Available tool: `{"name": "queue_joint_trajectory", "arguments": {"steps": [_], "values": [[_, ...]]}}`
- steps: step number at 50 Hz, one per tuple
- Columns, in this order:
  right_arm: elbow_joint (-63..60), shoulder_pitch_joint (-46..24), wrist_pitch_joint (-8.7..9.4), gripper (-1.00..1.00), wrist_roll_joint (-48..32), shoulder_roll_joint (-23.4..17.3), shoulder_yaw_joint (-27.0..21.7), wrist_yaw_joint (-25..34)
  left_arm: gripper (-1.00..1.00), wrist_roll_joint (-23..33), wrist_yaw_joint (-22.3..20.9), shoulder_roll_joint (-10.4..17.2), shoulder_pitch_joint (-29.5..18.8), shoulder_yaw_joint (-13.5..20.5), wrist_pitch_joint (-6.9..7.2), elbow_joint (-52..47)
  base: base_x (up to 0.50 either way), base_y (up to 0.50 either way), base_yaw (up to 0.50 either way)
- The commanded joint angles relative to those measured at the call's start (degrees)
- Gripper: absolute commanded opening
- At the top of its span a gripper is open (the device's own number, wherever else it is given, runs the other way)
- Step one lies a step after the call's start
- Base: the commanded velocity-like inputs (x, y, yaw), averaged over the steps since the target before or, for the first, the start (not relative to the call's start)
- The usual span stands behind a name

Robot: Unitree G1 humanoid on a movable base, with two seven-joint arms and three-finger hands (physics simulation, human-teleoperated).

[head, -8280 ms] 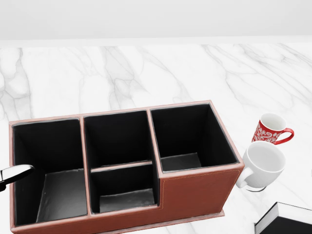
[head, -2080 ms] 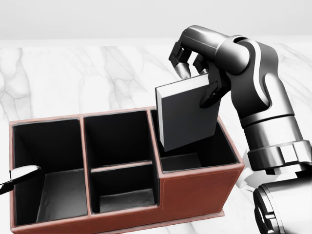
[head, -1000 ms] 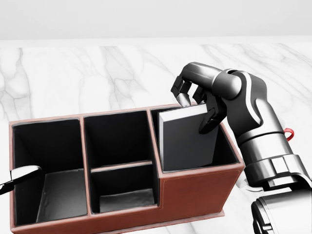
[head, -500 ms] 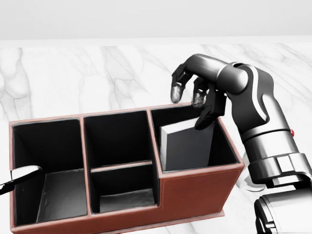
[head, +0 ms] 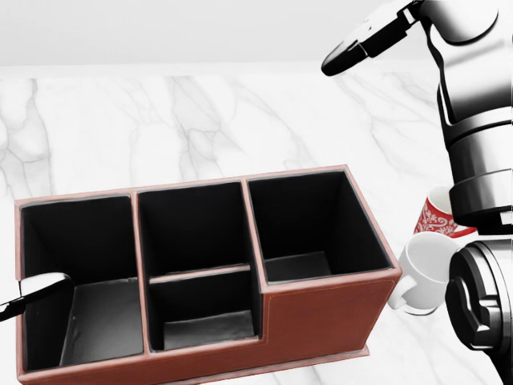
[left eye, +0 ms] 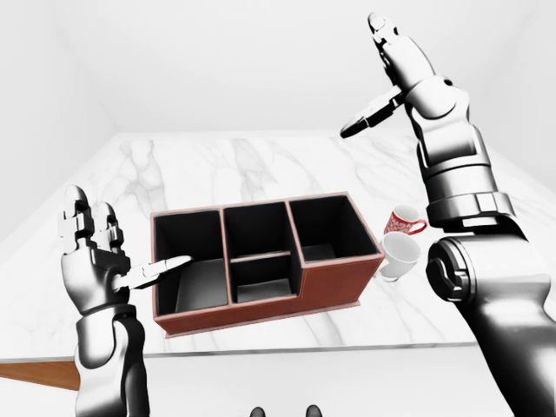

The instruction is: Pick up the book and place it in the right compartment of the caddy.

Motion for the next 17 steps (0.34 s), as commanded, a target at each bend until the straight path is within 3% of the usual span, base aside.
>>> {"name": "queue_joint_trajectory", "arguments": {"steps": [1,17], "values": [[1.31,-2.50,0.00,1.00,5.05,-1.39,-0.30,-6.64,1.00,0.02,-0.05,0.03,-0.04,-0.01,-0.23,0.32,0.00,0.00,0.00],[0.02,-1.58,0.00,1.00,6.36,-1.82,-0.45,-11.39,1.00,-0.02,-0.01,-0.02,0.05,0.02,0.30,-0.35,0.00,0.00,0.00]]}}
